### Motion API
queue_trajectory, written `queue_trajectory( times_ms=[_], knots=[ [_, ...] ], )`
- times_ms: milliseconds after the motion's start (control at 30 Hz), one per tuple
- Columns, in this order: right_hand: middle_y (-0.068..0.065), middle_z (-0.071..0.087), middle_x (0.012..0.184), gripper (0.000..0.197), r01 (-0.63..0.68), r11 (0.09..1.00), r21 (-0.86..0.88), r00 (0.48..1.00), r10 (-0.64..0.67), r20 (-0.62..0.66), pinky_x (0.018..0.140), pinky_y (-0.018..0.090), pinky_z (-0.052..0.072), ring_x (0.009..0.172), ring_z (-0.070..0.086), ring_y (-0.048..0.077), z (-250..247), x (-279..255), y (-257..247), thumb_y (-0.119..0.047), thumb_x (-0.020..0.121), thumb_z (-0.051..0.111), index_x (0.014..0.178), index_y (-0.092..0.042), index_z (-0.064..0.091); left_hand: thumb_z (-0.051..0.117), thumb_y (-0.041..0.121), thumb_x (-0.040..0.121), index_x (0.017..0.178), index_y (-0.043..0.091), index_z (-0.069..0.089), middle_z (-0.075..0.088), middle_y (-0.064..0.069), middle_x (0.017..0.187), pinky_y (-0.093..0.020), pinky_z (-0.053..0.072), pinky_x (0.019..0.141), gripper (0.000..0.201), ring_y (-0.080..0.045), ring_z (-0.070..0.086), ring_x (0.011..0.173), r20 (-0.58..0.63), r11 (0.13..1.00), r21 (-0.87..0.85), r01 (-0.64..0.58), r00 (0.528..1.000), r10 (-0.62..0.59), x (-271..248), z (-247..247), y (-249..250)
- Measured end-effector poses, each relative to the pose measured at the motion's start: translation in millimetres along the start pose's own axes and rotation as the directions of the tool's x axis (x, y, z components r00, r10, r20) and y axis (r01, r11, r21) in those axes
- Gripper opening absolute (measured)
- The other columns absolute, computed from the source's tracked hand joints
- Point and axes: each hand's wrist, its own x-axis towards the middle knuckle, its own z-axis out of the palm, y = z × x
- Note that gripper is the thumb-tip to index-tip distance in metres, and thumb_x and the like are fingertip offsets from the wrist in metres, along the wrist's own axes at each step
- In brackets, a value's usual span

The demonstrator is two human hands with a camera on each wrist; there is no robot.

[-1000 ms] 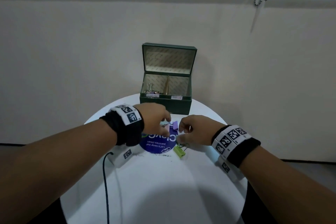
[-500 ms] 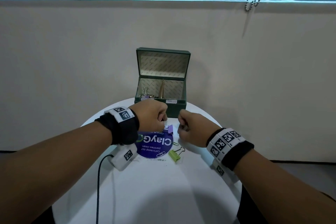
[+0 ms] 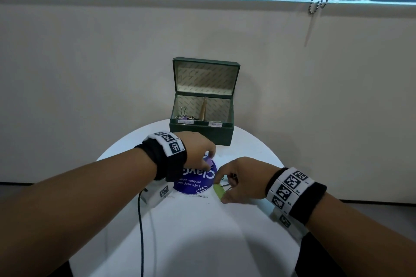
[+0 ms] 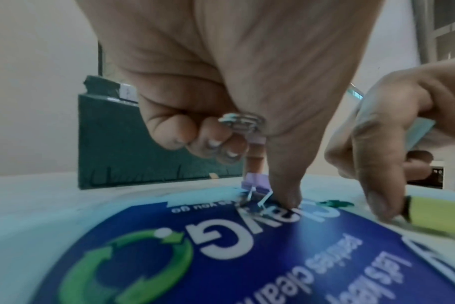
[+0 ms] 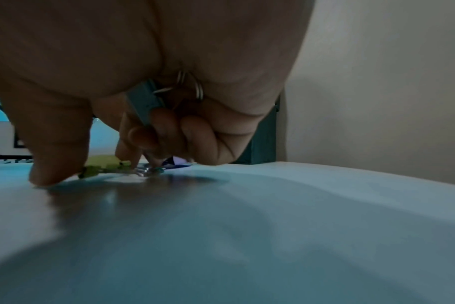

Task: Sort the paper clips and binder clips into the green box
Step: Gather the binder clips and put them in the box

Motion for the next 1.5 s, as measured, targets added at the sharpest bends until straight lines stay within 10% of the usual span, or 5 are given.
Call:
queue_trajectory(
  times_ms=[567, 800, 933, 1133, 1500],
  knots=[
    [-0.002, 0.055, 0.093, 0.021, 0.080, 0.967, 0.241, 0.777, 0.091, -0.623, 0.058, 0.025, 0.034, 0.069, 0.047, 0.010, -94.4, 92.2, -27.4, -0.039, 0.093, 0.058, 0.097, -0.019, 0.052, 0.066, 0.055, 0.087, 0.113, 0.020, 0.067, 0.069, 0.003, 0.097, -0.032, 0.055, 0.077, 0.043, -0.017, 0.064, 0.080, -0.406, 0.843, -0.517, 0.151, 0.823, -0.397, 13.6, -72.5, -100.5],
    [0.006, 0.049, 0.133, 0.054, -0.074, 0.997, -0.003, 0.914, 0.067, -0.400, 0.099, 0.037, 0.048, 0.113, 0.056, 0.024, -103.0, 118.4, -36.0, -0.040, 0.088, 0.070, 0.136, -0.024, 0.053, 0.069, 0.040, 0.089, 0.108, 0.030, 0.072, 0.068, 0.007, 0.103, -0.028, 0.048, 0.084, 0.022, -0.015, 0.065, 0.094, -0.445, 0.875, -0.464, 0.135, 0.819, -0.363, 0.0, -47.7, -123.3],
    [-0.003, 0.063, 0.091, 0.009, 0.022, 0.992, -0.123, 0.943, -0.062, -0.328, 0.077, 0.035, 0.054, 0.084, 0.060, 0.020, -78.6, 80.8, -38.6, -0.029, 0.090, 0.065, 0.093, -0.021, 0.061, 0.069, 0.046, 0.086, 0.113, 0.041, 0.070, 0.062, 0.005, 0.114, -0.032, 0.048, 0.091, 0.028, -0.015, 0.063, 0.095, -0.342, 0.925, -0.340, 0.169, 0.894, -0.289, -5.0, -30.6, -126.6],
    [-0.001, 0.059, 0.097, 0.055, -0.086, 0.923, -0.376, 0.990, 0.121, 0.071, 0.071, 0.031, 0.047, 0.087, 0.058, 0.019, -17.8, 33.5, -48.5, -0.069, 0.085, 0.057, 0.113, -0.022, 0.061, 0.065, 0.040, 0.091, 0.119, 0.035, 0.069, 0.065, 0.009, 0.122, -0.024, 0.039, 0.086, 0.029, -0.011, 0.059, 0.096, -0.370, 0.907, -0.386, 0.166, 0.873, -0.317, -6.1, -22.1, -122.5],
    [0.001, 0.054, 0.087, 0.015, 0.243, 0.898, -0.366, 0.967, -0.254, 0.018, 0.062, 0.031, 0.044, 0.074, 0.052, 0.027, 37.0, 26.2, -65.5, -0.011, 0.089, 0.055, 0.088, -0.026, 0.053, 0.060, 0.040, 0.094, 0.130, 0.035, 0.063, 0.061, 0.007, 0.131, -0.028, 0.040, 0.095, 0.036, -0.015, 0.056, 0.104, -0.358, 0.905, -0.377, 0.196, 0.871, -0.337, -16.7, -19.0, -117.9]
  ],
)
